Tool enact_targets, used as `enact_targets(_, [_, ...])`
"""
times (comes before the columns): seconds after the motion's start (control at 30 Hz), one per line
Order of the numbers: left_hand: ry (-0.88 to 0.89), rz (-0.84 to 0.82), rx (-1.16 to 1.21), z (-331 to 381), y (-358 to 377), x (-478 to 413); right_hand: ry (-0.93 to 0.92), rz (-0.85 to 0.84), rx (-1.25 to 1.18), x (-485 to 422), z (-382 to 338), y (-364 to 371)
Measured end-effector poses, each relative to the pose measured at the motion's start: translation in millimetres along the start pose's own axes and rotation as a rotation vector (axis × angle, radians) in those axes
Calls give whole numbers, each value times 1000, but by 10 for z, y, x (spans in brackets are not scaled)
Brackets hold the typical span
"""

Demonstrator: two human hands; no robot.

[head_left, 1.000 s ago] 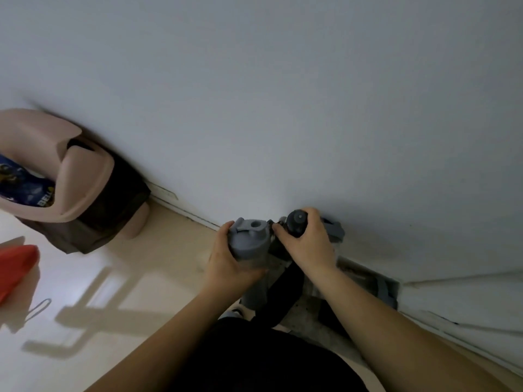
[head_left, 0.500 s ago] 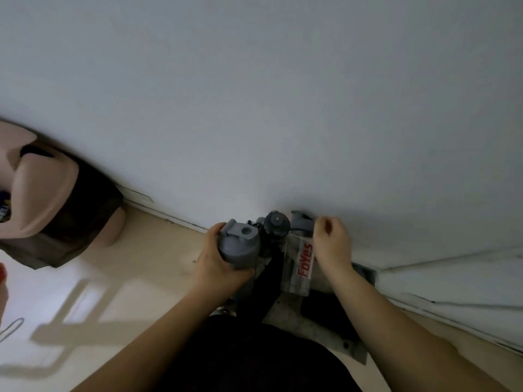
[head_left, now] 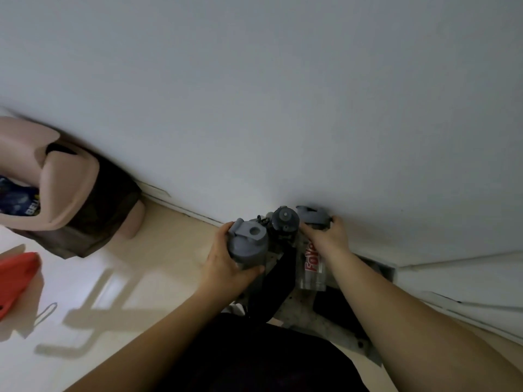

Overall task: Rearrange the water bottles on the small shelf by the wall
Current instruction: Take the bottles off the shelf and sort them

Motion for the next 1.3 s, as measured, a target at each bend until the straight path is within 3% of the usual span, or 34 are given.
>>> enact_targets(0.7, [83, 81, -56, 100, 4, 101, -250, 95, -318, 823, -60, -524])
enact_targets(0.93, [89, 101, -65, 141, -34, 272, -349, 67, -262, 1081, 43, -647])
enact_targets(1.13, [140, 74, -89, 187, -57, 434, -391, -51, -23, 1369, 468, -617])
enact_targets(1.3, [168, 24, -88, 206, -99, 534, -375, -31, 102, 1578, 874, -461])
Point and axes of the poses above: each hand's wrist, its own x-axis away from the middle knuckle, its own y-axis out of the palm, z = x × y, the point moved 1 cm from there along -x, towards the middle knuckle, and after that the axes turned 7 degrees about y, right-handed, at the moved point
